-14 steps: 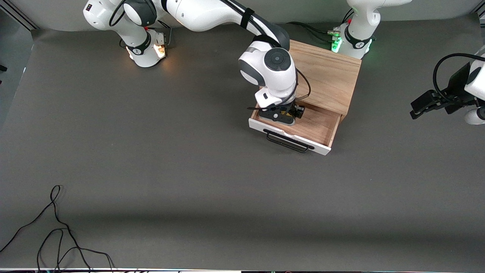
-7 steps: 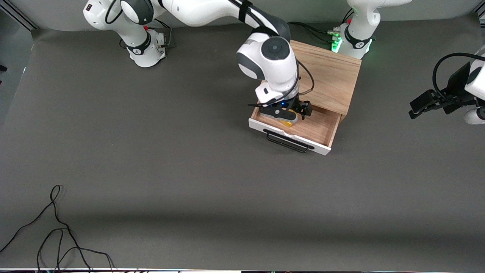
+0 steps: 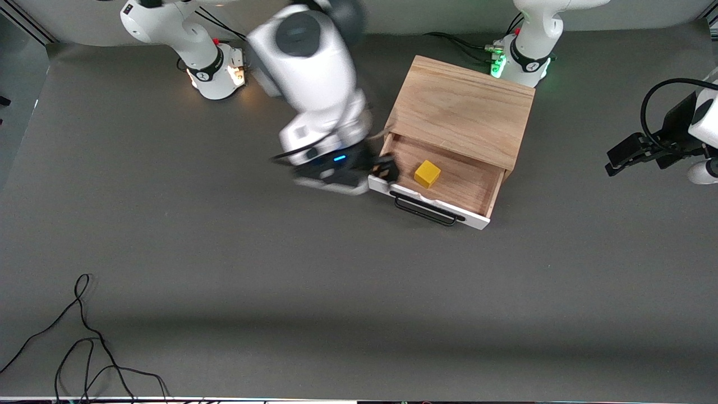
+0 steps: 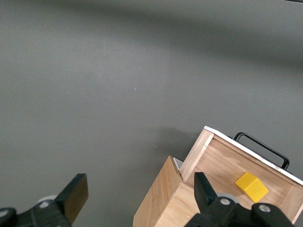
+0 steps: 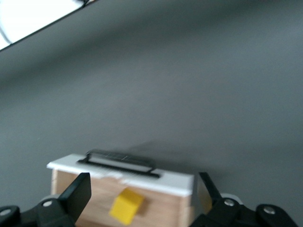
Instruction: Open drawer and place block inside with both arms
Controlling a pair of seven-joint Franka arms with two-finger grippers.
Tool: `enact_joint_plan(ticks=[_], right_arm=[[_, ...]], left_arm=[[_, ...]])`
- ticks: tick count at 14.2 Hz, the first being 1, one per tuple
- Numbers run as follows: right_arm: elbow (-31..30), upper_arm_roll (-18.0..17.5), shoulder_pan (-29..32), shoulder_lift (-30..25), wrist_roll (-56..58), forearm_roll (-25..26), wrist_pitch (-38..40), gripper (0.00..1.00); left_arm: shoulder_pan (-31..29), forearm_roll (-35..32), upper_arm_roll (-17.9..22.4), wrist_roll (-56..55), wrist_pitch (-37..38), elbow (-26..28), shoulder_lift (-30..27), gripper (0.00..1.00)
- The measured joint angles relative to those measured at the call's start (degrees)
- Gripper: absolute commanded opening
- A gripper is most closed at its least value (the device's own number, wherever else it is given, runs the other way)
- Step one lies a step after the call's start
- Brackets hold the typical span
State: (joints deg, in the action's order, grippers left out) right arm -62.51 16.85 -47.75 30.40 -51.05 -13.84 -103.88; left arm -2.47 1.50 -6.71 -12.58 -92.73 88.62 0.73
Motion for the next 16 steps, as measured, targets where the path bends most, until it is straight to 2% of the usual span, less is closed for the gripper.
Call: enact_joint_plan(ticks=[4, 8, 10, 11, 14, 16], right_arm=[[-9.86, 0.93, 13.22, -9.51, 18.87, -1.34, 4.66, 1.00], [-18.80, 10.09, 14.92, -15.59, 33.21, -1.41, 5.09, 1.00], [-22.04, 11.67, 15.68, -17.51, 35.61, 1.39, 5.06, 1.00], [-22.87, 10.18, 17.43, -18.24, 36.05, 4.14, 5.05, 1.00], [-23.73, -1.22, 27.88, -19.79, 37.58, 8.06, 5.05, 1.00], [-23.75, -5.39, 32.08, -19.94, 38.42, 10.03, 5.05, 1.00]], left_arm=[[-0.02, 0.02, -0.02, 0.01, 0.00, 0.00, 0.00, 1.00], [-0.03, 0.04, -0.02, 0.03, 0.00, 0.01, 0.00, 1.00], [-0.04, 0.04, -0.02, 0.04, 0.00, 0.00, 0.00, 1.00], [-0.04, 0.04, -0.02, 0.04, 0.00, 0.01, 0.00, 1.00], [-0.04, 0.05, -0.02, 2.06, 0.00, 0.01, 0.00, 1.00], [-0.04, 0.05, -0.02, 3.09, 0.00, 0.01, 0.00, 1.00]])
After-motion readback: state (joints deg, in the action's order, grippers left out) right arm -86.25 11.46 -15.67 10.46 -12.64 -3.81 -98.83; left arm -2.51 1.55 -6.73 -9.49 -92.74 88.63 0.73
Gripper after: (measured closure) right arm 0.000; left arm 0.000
